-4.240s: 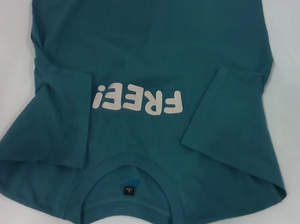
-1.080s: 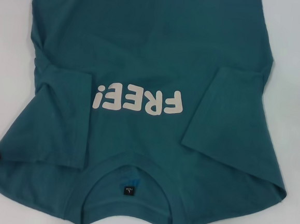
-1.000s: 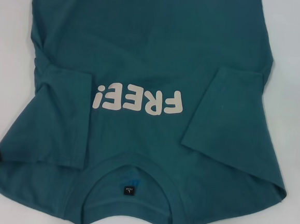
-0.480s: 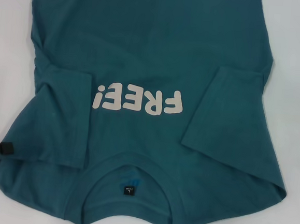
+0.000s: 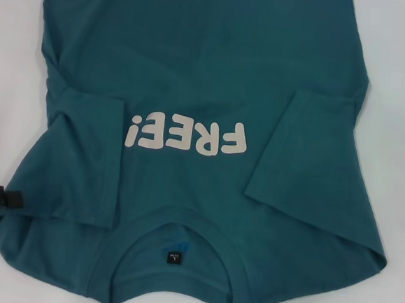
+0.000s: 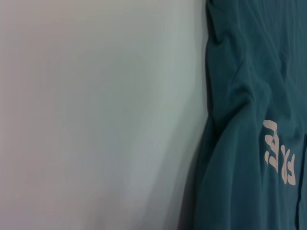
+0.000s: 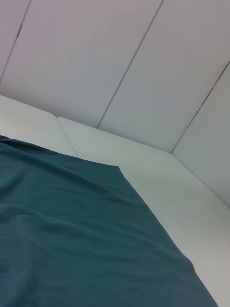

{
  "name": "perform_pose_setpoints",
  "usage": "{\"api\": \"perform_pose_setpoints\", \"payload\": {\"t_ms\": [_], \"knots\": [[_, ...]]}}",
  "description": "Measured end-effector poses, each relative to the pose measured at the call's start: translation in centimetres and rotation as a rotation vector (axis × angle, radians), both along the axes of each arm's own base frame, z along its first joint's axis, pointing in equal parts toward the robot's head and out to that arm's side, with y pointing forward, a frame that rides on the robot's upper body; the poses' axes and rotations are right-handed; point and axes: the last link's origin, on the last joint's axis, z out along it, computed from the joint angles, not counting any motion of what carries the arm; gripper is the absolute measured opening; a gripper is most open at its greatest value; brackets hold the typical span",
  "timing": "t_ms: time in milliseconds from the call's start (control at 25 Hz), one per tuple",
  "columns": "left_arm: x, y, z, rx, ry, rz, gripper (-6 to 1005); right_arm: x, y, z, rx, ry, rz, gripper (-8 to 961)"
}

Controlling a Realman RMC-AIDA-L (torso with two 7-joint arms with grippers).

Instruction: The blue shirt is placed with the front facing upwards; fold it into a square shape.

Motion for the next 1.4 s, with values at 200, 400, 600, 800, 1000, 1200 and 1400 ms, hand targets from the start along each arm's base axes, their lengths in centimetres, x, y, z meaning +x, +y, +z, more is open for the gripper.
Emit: {"api": "perform_pose_setpoints", "payload": {"t_ms": [200,400,600,800,1000,1200,1400], "knots": [[0.1,0.1,0.0,-0.001,-0.005,-0.005,732,0.0,0.0,0.0,0.001,0.0,-0.001,652],[0.3,0.2,-0.1,-0.006,-0.002,-0.003,732,0.0,0.0,0.0,0.0,0.001,-0.001,652],[0.9,0.7,-0.2,-0.006,0.035,-0.032,714,0.0,0.0,0.1,0.008,0.007,-0.004,652],[1.7,0.9,-0.1,-0.028,0.059,-0.066,627,0.2,0.0,0.3,0.025,0.015,-0.011,652],[1.6,0.9,0.1,-0.025,0.055,-0.059,540,0.2,0.0,0.4,0.027,0.015,-0.011,652],[1.6,0.9,0.1,-0.03,0.052,-0.058,225,0.2,0.0,0.4,0.028,0.016,-0.011,652],[1.8,0.6,-0.1,-0.046,0.034,-0.064,89,0.2,0.0,0.4,0.029,0.015,-0.012,651]]}}
